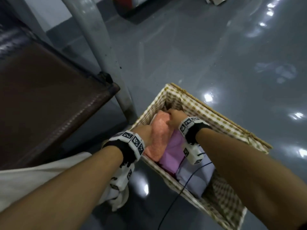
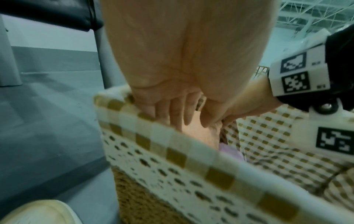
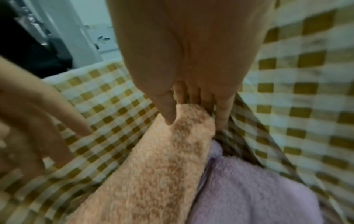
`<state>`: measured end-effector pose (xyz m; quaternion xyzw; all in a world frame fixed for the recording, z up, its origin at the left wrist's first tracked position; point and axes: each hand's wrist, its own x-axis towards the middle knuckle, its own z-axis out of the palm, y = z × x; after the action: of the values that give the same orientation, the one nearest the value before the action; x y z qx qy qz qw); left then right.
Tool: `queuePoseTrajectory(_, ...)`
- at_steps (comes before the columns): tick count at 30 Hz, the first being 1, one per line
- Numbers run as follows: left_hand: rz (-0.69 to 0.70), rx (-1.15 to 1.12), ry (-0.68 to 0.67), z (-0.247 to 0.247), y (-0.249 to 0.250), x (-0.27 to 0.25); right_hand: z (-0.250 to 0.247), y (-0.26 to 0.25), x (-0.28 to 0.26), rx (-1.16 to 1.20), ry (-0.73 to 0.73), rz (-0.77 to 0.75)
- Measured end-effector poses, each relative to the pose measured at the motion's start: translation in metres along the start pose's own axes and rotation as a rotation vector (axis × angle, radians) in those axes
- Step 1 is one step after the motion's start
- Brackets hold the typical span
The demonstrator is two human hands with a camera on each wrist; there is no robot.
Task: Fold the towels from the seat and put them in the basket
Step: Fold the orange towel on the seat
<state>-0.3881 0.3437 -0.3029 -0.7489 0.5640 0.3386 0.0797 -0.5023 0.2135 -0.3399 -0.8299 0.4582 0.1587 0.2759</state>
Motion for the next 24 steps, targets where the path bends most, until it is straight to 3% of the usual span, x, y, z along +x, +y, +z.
queuePoseTrajectory(3, -0.001, -0.118, 0.058, -0.023, -0.004, -0.021, -0.017, -0.01, -0.011, -0.102, 0.025, -0.019)
queuePoseTrajectory(8, 0.023, -0.25, 0.272, -0.085, -0.016, -0.082, -0.073, -0.06, -0.053, -0.167, 0.167, -0.265)
queuePoseTrajectory(13, 0.033, -0.54, 0.546, -0.167, -0.047, -0.17, -0.14, -0.16, -0.099, -0.146, 0.208, -0.507)
queuePoseTrajectory(17, -0.009, -0.624, 0.757, -0.213, -0.089, -0.253, -0.179, -0.254, -0.136, -0.247, 0.262, -0.699)
queuePoseTrajectory(24, -0.243, -0.604, 0.993, -0.208, -0.197, -0.379, -0.176, -0.414, -0.184, -0.376, 0.299, -0.965)
